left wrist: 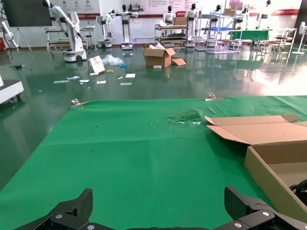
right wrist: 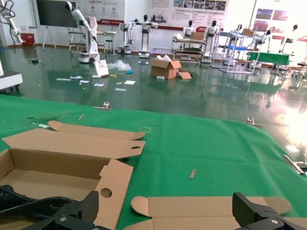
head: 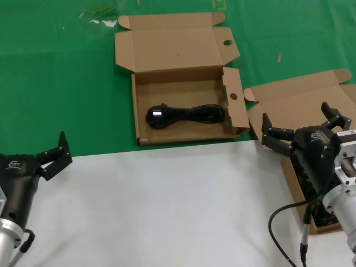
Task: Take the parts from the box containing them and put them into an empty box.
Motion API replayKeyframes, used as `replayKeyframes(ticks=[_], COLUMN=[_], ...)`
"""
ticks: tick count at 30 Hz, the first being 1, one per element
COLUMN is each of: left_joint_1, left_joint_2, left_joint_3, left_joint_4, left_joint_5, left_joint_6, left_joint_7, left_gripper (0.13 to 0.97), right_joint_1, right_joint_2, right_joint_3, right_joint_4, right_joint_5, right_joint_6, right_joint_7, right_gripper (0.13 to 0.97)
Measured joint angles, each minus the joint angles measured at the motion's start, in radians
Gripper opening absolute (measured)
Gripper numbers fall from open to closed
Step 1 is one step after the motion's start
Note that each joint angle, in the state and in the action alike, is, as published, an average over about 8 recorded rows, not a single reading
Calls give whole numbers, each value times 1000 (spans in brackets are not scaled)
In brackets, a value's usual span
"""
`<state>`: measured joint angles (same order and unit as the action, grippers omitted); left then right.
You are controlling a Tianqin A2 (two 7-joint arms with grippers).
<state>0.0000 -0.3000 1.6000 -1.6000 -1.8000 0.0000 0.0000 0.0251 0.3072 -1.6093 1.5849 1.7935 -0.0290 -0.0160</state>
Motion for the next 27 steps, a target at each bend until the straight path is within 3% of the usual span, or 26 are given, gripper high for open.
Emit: replayKeyframes(ticks=[27], left_joint_1=[0], left_joint_2=[0], left_joint_3=[0], left_joint_4=[0], left_joint_5=[0], left_joint_6=[0], left_joint_7=[0], left_gripper=[966], right_joint_1=[0], right_joint_2=[0], right_joint_3=[0], right_joint_4=[0], right_joint_5=[0], right_joint_6=[0], right_joint_7=[0], right_gripper=[966])
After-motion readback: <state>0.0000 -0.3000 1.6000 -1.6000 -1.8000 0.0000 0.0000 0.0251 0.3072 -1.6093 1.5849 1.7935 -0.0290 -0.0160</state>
